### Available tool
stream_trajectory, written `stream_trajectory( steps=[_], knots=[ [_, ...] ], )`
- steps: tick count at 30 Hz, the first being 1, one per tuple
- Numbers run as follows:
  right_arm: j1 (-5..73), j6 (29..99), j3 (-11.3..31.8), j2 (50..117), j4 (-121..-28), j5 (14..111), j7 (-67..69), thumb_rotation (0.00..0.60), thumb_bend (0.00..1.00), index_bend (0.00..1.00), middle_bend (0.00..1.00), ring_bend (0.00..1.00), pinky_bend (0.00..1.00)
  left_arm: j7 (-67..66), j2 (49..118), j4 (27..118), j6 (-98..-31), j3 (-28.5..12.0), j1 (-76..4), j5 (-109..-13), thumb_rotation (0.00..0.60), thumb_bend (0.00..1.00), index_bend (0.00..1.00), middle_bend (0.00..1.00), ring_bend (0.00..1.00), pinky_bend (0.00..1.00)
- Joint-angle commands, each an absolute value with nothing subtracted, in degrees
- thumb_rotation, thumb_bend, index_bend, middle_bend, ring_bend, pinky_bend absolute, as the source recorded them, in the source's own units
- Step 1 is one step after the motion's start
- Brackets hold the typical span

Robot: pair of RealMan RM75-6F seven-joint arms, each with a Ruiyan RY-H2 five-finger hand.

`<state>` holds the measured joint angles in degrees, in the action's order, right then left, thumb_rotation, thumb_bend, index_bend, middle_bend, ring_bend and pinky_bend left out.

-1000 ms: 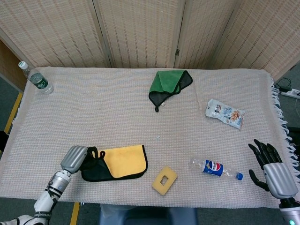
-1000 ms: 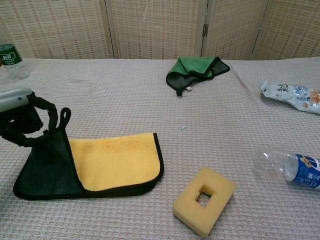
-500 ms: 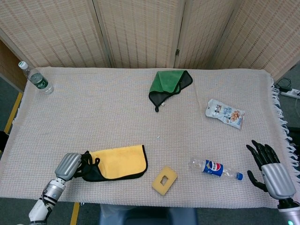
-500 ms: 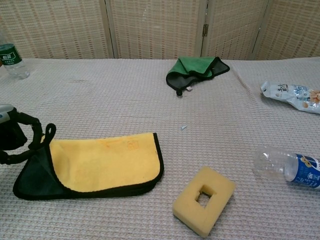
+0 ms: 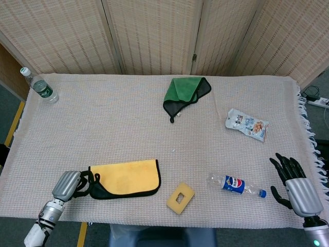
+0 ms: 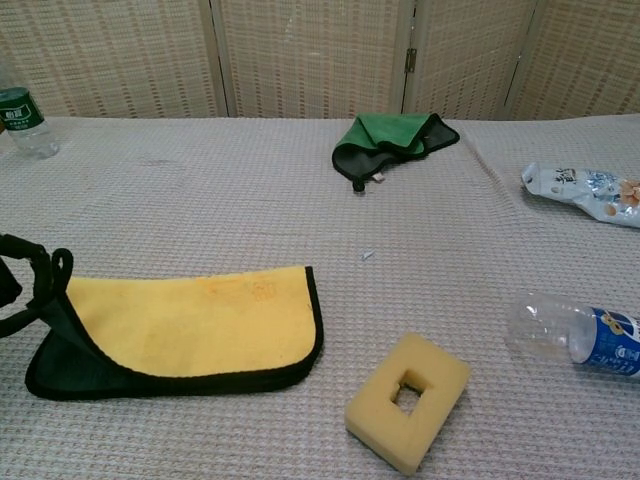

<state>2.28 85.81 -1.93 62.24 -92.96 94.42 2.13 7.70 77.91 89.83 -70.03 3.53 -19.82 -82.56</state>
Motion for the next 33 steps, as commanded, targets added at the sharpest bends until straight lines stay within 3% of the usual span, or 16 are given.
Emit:
stream_trajectory(
  steps=[1,9,17,21,30,31,33],
  knots=[
    [2.26,85.91,-2.02,62.26,-93.00,94.62,2.02,0.600,0.49,0.00,0.00,0.00,0.00,8.00,78.23,89.78,-69.81,4.02,-19.44,-83.19,0.600,0.52,0.71,1.00,1.00,1.00],
    [1.94,86.70,-2.18,62.20,-92.99,95.11,2.07,0.600,0.49,0.00,0.00,0.00,0.00,9.04,79.79,87.92,-68.31,4.39,-18.81,-83.34,0.600,0.52,0.68,1.00,1.00,1.00],
    [2.10,86.29,-2.16,62.22,-92.98,94.88,2.07,0.600,0.49,0.00,0.00,0.00,0.00,8.57,79.42,87.91,-68.95,4.01,-18.34,-84.34,0.600,0.52,0.35,1.00,1.00,1.00],
    [2.14,86.24,-2.17,62.20,-92.98,94.89,2.15,0.600,0.49,0.00,0.00,0.00,0.00,8.41,77.97,89.12,-69.94,3.88,-17.89,-84.95,0.600,0.52,0.23,1.00,1.00,1.00],
    [1.84,87.30,-1.87,62.28,-92.87,95.01,1.83,0.600,0.49,0.00,0.00,0.00,0.00,4.20,72.35,91.31,-80.44,2.85,-13.94,-88.71,0.600,0.52,0.20,1.00,1.00,1.00],
    [1.79,87.51,-1.76,62.39,-92.83,95.00,1.66,0.600,0.49,0.00,0.00,0.00,0.00,2.81,71.63,91.26,-82.41,2.52,-13.14,-88.99,0.600,0.51,0.20,0.97,0.98,1.00],
    [1.66,88.04,-1.46,62.77,-92.73,94.91,1.20,0.600,0.49,0.00,0.00,0.00,0.00,-0.13,70.45,90.58,-87.31,1.78,-11.00,-89.68,0.600,0.48,0.20,0.79,0.80,0.85]
  ],
)
